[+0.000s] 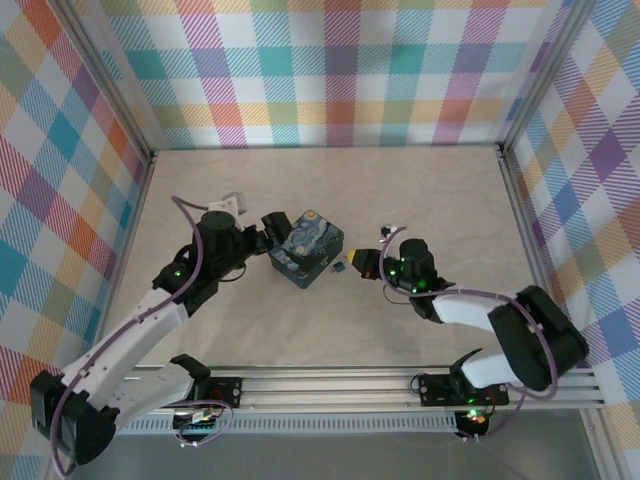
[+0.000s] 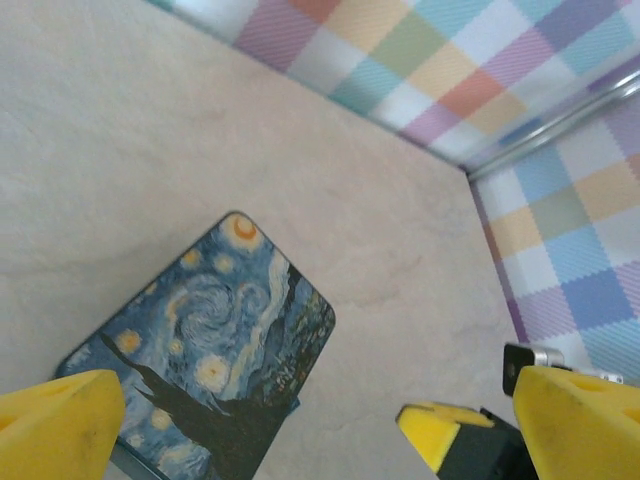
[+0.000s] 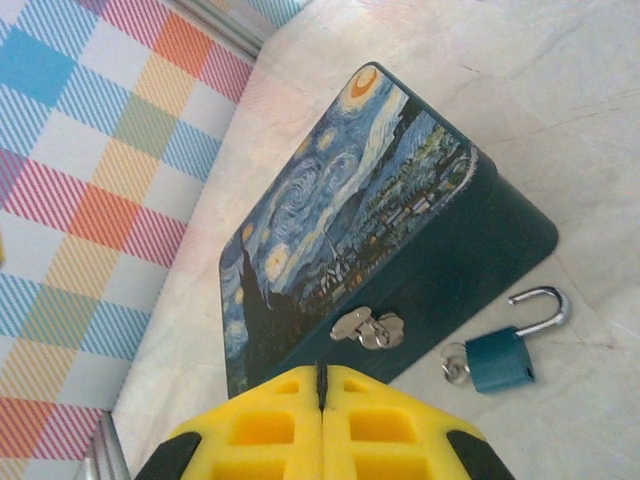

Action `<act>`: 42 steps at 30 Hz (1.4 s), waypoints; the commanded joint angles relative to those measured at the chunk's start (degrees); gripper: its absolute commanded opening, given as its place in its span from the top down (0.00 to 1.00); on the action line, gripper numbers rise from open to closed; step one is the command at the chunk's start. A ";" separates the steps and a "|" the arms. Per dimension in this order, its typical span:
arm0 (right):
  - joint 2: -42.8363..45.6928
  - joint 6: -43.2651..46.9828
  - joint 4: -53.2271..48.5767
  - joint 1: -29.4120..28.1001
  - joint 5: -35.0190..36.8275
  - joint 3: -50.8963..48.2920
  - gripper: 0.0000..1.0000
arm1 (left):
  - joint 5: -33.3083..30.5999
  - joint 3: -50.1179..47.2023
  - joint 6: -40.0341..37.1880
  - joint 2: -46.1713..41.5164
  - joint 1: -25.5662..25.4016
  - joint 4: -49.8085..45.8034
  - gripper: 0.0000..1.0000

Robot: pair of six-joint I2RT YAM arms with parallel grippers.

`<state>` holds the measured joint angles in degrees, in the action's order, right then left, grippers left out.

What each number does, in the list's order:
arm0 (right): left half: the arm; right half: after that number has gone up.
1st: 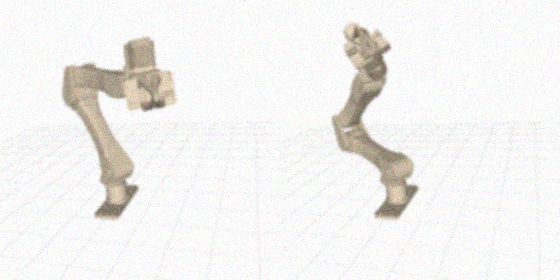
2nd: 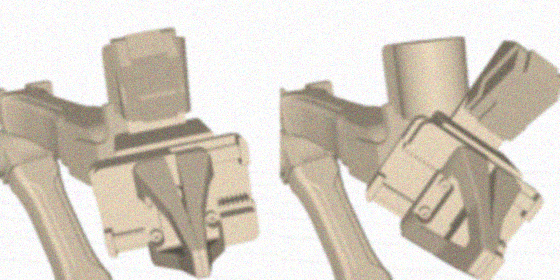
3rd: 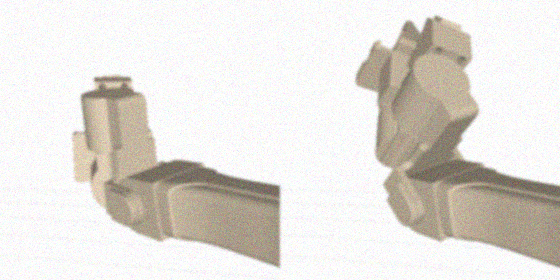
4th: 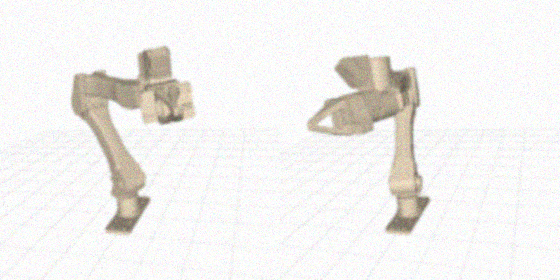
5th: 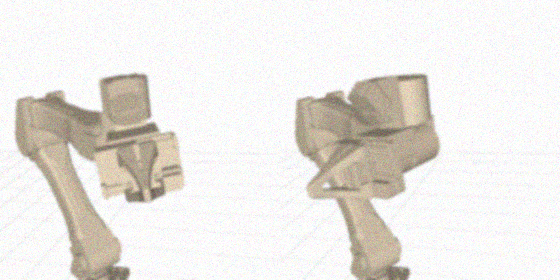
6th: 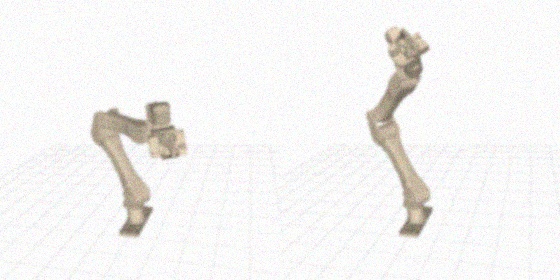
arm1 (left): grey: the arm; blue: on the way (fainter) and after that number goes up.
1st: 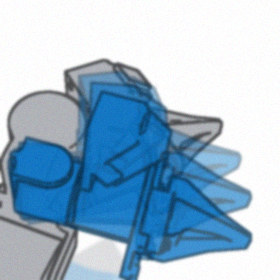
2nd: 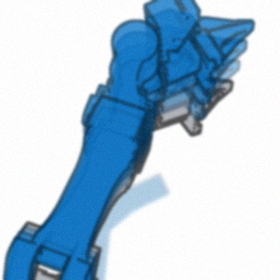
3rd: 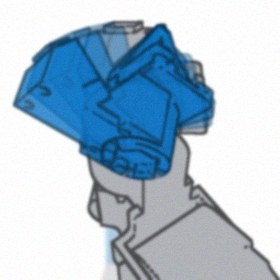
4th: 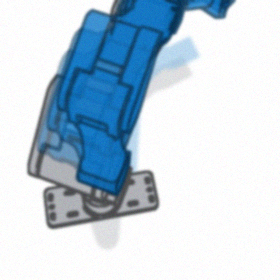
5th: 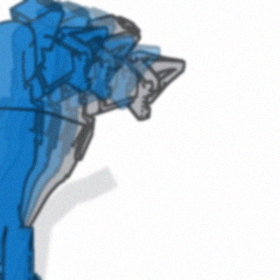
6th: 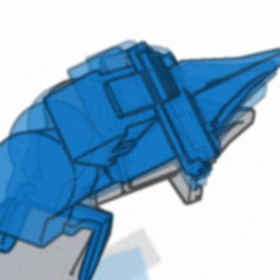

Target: Unlock the padlock with the key

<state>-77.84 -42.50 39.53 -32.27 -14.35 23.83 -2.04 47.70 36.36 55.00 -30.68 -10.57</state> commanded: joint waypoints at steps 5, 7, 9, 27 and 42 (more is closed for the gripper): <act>8.98 8.67 -24.69 -0.01 2.03 3.05 0.96 | -7.99 -1.68 -3.54 -6.15 -0.43 -4.74 0.00; 11.65 11.10 -32.34 -0.01 3.19 4.48 0.93 | -10.19 -2.22 -3.72 -7.78 -0.44 -6.89 0.00; 14.46 13.26 -38.85 0.02 4.72 5.50 0.87 | -11.96 -3.15 -3.66 -9.50 -0.44 -7.42 0.00; 34.25 23.96 -61.78 0.28 30.40 8.70 0.00 | -28.23 -8.22 -4.54 -18.31 -0.35 -17.63 0.00; 22.58 35.04 -51.12 11.49 35.54 7.31 0.00 | -35.00 -14.98 -27.61 -13.47 4.19 -1.14 0.00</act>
<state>-54.08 -9.96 -16.71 -22.81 21.23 32.51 -35.92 33.85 15.27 40.45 -28.45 -17.69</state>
